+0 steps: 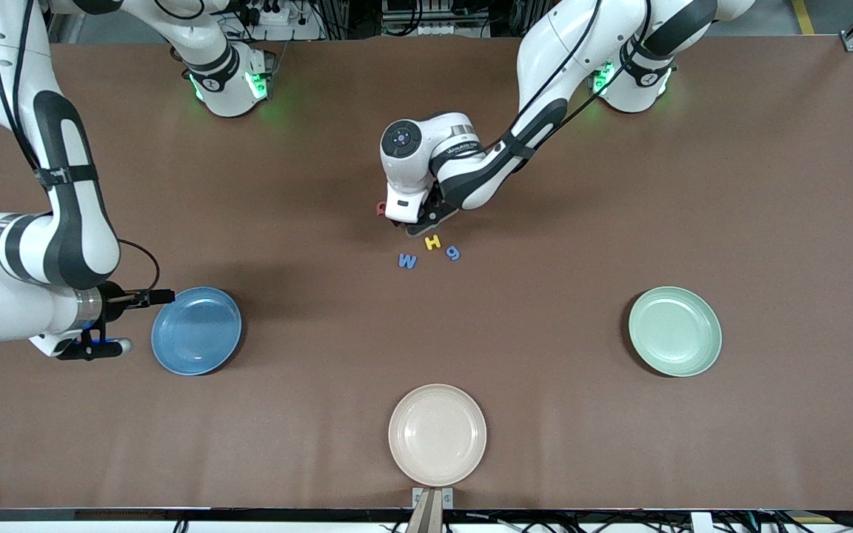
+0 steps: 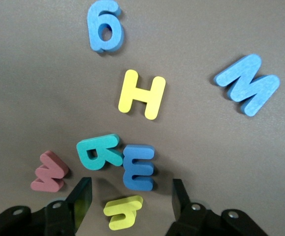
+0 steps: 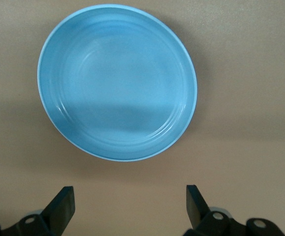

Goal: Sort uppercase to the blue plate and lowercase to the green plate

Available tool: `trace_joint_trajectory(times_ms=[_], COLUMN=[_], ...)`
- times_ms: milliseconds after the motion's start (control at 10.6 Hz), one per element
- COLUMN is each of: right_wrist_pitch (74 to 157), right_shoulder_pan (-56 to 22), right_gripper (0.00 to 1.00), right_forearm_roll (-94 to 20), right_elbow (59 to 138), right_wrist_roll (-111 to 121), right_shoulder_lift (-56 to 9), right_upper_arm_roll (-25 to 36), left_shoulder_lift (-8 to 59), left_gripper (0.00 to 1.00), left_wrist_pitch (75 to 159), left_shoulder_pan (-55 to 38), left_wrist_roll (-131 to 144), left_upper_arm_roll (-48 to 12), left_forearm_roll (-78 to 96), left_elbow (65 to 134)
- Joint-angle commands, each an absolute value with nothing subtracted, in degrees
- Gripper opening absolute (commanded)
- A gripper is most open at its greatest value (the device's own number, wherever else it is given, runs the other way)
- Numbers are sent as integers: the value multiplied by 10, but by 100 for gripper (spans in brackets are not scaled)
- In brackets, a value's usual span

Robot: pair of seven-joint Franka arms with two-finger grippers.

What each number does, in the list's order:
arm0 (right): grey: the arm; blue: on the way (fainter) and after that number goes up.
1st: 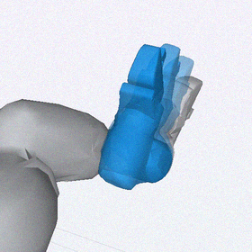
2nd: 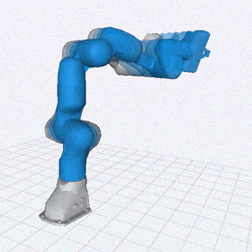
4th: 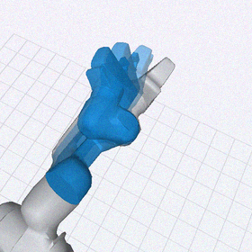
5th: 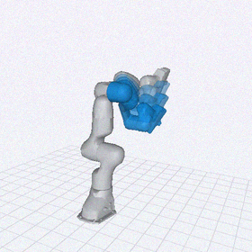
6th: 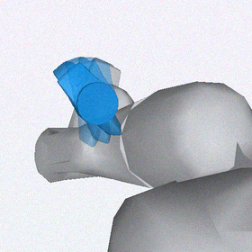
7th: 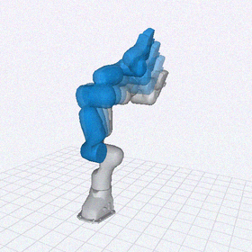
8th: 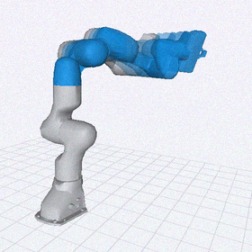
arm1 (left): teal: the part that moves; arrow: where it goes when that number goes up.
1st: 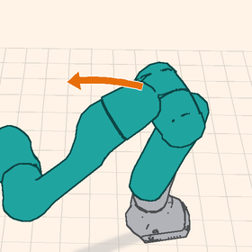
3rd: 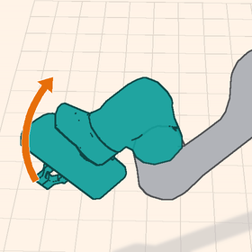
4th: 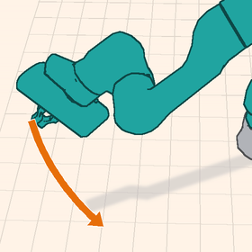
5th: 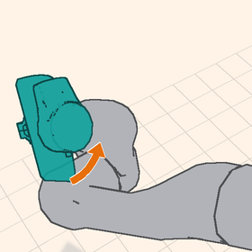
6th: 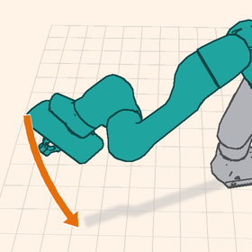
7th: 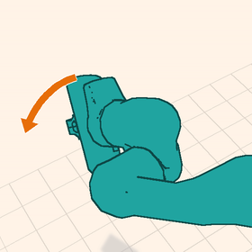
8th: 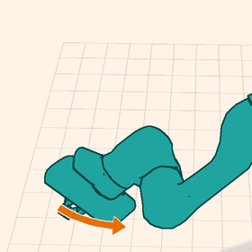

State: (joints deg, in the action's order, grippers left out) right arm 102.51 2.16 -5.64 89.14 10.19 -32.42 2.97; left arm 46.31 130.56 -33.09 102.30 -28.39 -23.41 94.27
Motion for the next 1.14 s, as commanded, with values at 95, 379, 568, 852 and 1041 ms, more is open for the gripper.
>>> trace_joint_trajectory(times_ms=[95, 379, 568, 852, 1041], right_wrist_pitch=[1022, 1022, 1023, 1024, 1025], right_shoulder_pan=[28, 29, 29, 30, 30], right_gripper=[100, 100, 100, 100, 100], right_forearm_roll=[-68, -68, -68, -68, -68], right_elbow=[884, 884, 884, 884, 884], right_wrist_roll=[113, 116, 116, 116, 117], right_shoulder_lift=[-330, -331, -333, -334, -336], right_upper_arm_roll=[28, 28, 28, 28, 28], left_shoulder_lift=[466, 467, 468, 468, 468], left_gripper=[74, 74, 74, 69, 69], left_wrist_pitch=[1310, 1330, 1330, 1330, 1330], left_shoulder_pan=[-336, -337, -338, -338, -338], left_wrist_roll=[1060, 1073, 1073, 1074, 1074], left_upper_arm_roll=[-283, -283, -283, -282, -273], left_forearm_roll=[-251, -253, -253, -271, -280], left_elbow=[932, 933, 933, 938, 940])
